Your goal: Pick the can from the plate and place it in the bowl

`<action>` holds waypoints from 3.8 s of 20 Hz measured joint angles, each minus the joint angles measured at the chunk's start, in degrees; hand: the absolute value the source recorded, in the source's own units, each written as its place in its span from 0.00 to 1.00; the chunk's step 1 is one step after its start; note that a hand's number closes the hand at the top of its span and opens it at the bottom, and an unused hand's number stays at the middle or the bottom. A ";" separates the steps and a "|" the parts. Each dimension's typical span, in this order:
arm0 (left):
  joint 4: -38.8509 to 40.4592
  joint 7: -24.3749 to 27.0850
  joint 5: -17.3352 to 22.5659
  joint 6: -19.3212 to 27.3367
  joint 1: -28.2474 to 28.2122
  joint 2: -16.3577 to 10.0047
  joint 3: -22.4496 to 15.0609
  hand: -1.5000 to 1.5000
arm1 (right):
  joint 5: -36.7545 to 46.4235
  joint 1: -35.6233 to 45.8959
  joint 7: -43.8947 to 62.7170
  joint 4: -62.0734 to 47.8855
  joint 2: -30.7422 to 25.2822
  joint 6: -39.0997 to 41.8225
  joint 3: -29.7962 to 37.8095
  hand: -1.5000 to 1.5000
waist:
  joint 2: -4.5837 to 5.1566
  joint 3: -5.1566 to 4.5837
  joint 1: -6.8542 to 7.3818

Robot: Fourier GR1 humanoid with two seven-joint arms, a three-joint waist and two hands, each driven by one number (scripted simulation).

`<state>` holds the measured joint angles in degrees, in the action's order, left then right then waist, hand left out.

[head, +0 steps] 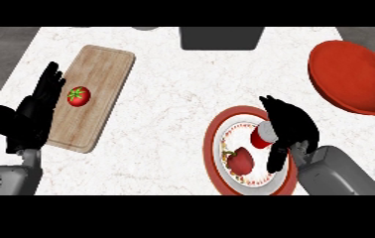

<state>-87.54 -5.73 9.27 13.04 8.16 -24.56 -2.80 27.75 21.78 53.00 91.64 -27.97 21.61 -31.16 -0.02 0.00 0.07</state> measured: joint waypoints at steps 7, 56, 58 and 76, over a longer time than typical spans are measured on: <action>1.06 0.17 -2.32 -1.77 0.61 1.99 2.16 0.50 | 6.56 -2.19 -1.80 -2.97 4.86 0.54 2.13 0.00 | 0.01 0.00 0.00; -3.26 -2.55 -7.69 -7.94 -1.75 7.08 8.93 0.50 | 29.64 20.45 -16.09 -22.21 6.53 -26.76 27.73 1.00 | -0.40 -0.03 -0.64; -3.39 -2.16 -7.71 -8.30 -2.32 7.33 8.98 0.50 | 29.16 19.92 -15.38 -19.69 5.08 -26.06 29.64 1.00 | -0.31 -0.03 -0.51; -1.66 -1.34 -9.25 -9.66 0.01 8.98 8.94 0.50 | 17.78 23.30 -42.68 -48.68 -5.30 -36.88 48.61 1.00 | 0.51 0.07 1.28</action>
<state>-89.20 -7.07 0.02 3.38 8.16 -15.58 6.14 45.53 45.08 10.33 42.96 -33.27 -15.27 17.45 0.49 0.06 1.36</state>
